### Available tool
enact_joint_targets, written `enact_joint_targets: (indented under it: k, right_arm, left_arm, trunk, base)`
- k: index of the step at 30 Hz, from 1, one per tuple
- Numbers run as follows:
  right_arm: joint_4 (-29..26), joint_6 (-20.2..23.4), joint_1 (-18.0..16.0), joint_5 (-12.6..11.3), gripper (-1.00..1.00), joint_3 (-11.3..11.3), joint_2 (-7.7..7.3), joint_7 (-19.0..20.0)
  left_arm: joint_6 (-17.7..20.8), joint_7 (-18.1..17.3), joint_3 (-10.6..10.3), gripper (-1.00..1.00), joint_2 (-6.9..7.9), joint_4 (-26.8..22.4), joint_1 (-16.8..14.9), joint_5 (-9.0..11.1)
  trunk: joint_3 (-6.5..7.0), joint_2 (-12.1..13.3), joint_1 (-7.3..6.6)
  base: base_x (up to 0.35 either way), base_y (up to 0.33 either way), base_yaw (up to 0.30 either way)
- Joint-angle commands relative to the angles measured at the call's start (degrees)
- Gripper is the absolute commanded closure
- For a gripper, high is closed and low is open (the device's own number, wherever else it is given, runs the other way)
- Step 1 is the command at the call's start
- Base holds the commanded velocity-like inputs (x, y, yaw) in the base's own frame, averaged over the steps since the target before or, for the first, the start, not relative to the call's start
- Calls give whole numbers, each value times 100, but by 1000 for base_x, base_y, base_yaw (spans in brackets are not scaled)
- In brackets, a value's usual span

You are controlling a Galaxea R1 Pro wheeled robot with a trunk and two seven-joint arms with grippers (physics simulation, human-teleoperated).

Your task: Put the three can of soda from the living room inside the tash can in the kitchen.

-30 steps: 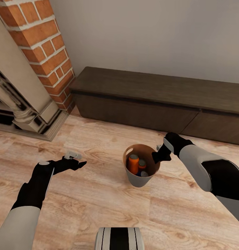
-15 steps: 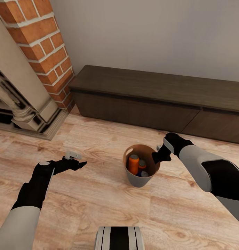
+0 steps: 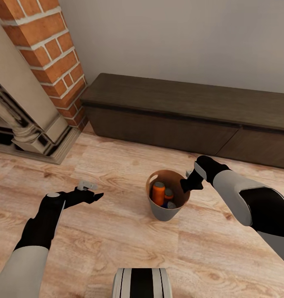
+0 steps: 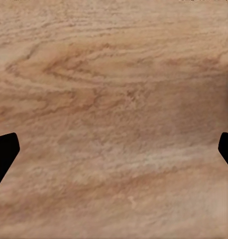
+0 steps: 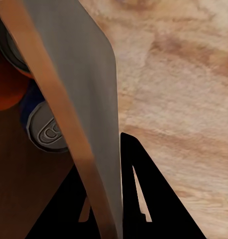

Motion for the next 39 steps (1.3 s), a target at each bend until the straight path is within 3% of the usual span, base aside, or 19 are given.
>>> enact_joint_targets:
  k: [1,6,7,39]
  right_arm:
    - [-62,0,137,83,100,-279,-6,14]
    - [-62,0,138,83,100,-279,6,12]
    - [-62,0,139,83,-100,-279,5,11]
    - [-62,0,139,91,-100,-265,3,6]
  left_arm:
    - [-2,0,-3,-100,-11,2,-4,0]
    - [-3,0,-1,-100,-45,-6,-5,2]
    - [-3,0,-2,-100,-46,-6,-5,2]
    - [-81,0,6,-100,-50,0,-4,2]
  trunk:
    - [-2,1,74]
    - [-2,1,74]
    - [-2,1,74]
    - [-2,1,74]
  base:
    - [0,0,0]
    - [0,0,0]
    - [0,0,0]
    - [0,0,0]
